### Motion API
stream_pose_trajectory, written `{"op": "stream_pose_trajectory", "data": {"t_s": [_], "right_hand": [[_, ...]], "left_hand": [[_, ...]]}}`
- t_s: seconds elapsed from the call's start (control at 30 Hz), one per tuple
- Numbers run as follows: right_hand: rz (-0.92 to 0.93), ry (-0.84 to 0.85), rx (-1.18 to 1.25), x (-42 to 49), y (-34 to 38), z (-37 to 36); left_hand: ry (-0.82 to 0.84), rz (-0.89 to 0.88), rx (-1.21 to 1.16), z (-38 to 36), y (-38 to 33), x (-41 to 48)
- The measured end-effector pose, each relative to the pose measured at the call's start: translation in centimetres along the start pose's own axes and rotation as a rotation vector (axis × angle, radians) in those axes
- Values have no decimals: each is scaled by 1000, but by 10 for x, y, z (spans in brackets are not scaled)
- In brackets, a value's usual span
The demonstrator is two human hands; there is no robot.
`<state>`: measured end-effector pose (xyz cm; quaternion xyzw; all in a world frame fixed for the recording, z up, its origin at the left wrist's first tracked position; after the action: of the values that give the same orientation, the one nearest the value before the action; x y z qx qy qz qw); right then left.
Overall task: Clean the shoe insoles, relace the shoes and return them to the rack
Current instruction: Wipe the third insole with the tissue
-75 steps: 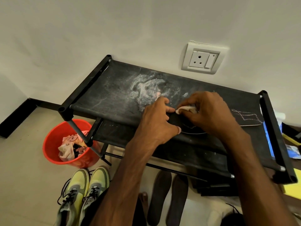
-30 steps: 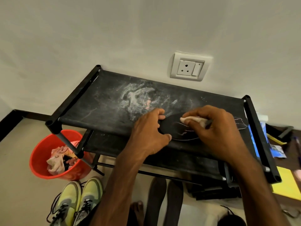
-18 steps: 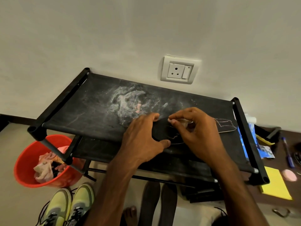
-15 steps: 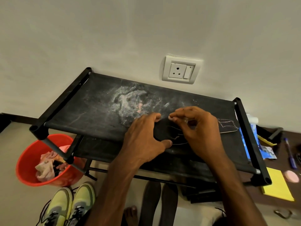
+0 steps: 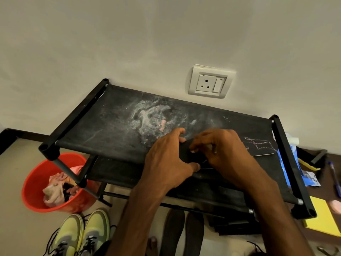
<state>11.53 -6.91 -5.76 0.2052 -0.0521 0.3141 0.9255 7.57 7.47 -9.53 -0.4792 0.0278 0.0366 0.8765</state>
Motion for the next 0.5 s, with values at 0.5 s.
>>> {"op": "stream_pose_trajectory", "data": {"t_s": [0.5], "right_hand": [[-95, 14, -16, 0, 2, 2]], "left_hand": [[35, 4, -48, 5, 1, 1]]}}
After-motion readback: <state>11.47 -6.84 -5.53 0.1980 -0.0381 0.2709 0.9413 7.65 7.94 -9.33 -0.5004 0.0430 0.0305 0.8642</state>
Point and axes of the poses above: each hand's wrist, its own x-axis towards the middle knuckle, its own z-axis out of the back of the hand, y = z × x, the point moved 5 cm from there along x, towards the middle knuckle, and after that the axes turned 8 degrees about -x, right-handed, at the moved point
